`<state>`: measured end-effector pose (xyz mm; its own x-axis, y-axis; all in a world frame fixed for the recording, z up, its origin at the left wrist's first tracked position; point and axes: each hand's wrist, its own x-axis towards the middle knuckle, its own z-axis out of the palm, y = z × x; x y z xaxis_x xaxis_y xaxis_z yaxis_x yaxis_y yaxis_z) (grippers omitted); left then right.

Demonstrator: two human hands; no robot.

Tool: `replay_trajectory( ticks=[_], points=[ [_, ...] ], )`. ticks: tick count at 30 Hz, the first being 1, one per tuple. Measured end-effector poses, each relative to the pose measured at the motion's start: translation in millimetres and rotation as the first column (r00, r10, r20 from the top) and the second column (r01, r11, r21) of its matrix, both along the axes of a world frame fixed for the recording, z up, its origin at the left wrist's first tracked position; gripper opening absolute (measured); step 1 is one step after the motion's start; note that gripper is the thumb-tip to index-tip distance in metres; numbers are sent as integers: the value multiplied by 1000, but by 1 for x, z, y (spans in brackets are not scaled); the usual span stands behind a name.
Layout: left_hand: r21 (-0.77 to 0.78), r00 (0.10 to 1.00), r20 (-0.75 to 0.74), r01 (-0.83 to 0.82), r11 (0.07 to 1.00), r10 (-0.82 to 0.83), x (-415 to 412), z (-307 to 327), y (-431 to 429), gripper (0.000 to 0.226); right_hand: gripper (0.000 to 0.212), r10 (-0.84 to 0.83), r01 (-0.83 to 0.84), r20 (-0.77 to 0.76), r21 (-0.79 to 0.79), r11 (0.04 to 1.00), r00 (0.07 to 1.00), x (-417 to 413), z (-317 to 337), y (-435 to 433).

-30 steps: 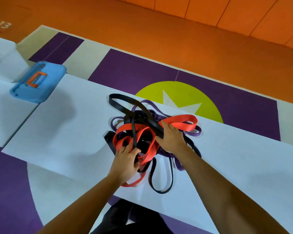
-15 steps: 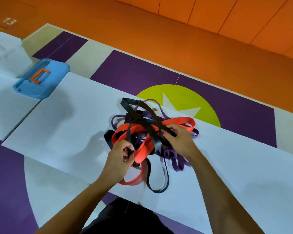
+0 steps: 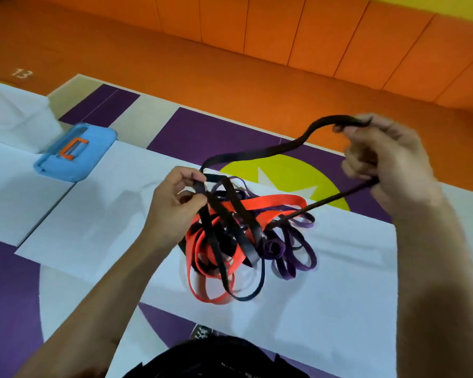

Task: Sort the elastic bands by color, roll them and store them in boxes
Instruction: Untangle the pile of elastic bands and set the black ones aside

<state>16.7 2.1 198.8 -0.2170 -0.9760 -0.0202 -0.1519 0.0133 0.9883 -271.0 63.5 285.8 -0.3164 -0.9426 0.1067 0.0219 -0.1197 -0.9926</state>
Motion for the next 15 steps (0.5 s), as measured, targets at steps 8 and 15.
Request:
replay_trajectory(
  ticks=[8,15],
  points=[
    [126,985,-146,109,986,-91,-17,14,-4,50,13,18,-6,-153,78,997,988,27,28,-1],
    [137,911,-172,398,907,-374,-42,17,15,60,19,183,-134,-315,172,976,931,70,24,-8]
  ],
)
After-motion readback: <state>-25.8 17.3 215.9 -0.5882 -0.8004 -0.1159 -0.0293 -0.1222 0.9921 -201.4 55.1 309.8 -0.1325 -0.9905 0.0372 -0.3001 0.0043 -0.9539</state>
